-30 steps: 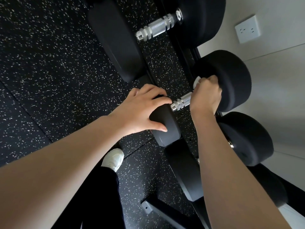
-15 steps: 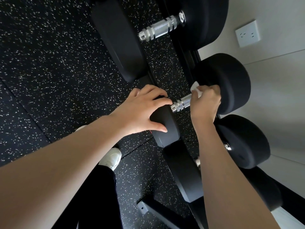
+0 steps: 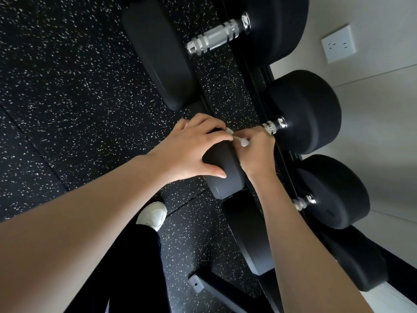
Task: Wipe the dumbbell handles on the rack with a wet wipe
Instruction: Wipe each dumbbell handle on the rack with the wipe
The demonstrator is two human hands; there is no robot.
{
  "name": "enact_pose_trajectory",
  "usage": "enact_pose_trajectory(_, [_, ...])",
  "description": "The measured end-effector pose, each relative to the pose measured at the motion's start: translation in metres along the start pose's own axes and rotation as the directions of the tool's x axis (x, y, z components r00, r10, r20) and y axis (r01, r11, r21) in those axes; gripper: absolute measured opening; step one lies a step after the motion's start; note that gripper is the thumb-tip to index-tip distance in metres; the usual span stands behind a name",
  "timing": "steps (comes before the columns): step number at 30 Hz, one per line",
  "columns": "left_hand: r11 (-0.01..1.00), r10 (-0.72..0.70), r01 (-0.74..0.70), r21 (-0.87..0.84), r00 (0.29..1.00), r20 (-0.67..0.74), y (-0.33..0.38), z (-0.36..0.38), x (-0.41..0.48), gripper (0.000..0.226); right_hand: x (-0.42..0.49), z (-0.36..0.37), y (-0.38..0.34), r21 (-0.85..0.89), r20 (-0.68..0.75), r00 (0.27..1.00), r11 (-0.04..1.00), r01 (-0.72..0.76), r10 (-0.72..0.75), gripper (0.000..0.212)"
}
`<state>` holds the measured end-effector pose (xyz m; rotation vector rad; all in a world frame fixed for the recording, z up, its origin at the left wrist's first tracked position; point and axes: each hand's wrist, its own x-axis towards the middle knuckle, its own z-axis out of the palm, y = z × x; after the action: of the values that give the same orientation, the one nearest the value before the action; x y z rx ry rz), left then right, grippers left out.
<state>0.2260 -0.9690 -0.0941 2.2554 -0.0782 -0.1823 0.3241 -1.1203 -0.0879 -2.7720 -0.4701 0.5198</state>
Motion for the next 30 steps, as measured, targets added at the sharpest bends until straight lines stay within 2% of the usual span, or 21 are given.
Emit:
enact_pose_trajectory(4, [1.0,-0.012,0.012,0.004,1.0,0.015,0.001,-0.001,0.0,0.07,0.001,-0.006,-0.001,0.086,0.068,0.998,0.996,0.008,-0.014,0.019])
enact_pose_trajectory(6, [1.0,-0.018,0.017,0.026,0.999,0.046,0.004,-0.003,0.001,0.073,0.001,-0.008,0.0,0.149,0.023,0.999,0.988,-0.034,0.031,0.018])
enact_pose_trajectory(9, [0.998,-0.042,0.04,0.038,0.998,0.055,0.01,-0.011,0.001,0.076,0.003,-0.014,-0.005,0.248,-0.054,0.993,0.964,-0.091,0.107,0.007])
enact_pose_trajectory(16, [0.972,-0.027,0.047,0.23,0.996,-0.09,0.015,-0.07,0.001,0.071,0.01,-0.041,-0.04,0.492,-0.125,0.965,0.859,-0.141,0.23,0.007])
enact_pose_trajectory(21, [0.931,-0.021,0.076,0.357,0.988,-0.155,-0.009,-0.114,0.013,0.073,0.035,-0.045,-0.071,0.506,-0.178,0.955,0.855,-0.116,0.235,0.007])
enact_pose_trajectory(26, [0.934,-0.047,0.086,0.346,0.992,-0.121,-0.049,-0.138,0.024,0.075,0.068,-0.027,-0.098,0.576,-0.222,0.891,0.791,-0.207,0.395,0.01])
enact_pose_trajectory(30, [0.938,0.001,0.022,0.346,0.998,-0.066,-0.073,-0.151,0.029,0.078,0.096,-0.014,-0.119,0.642,-0.275,0.776,0.709,-0.291,0.568,0.012])
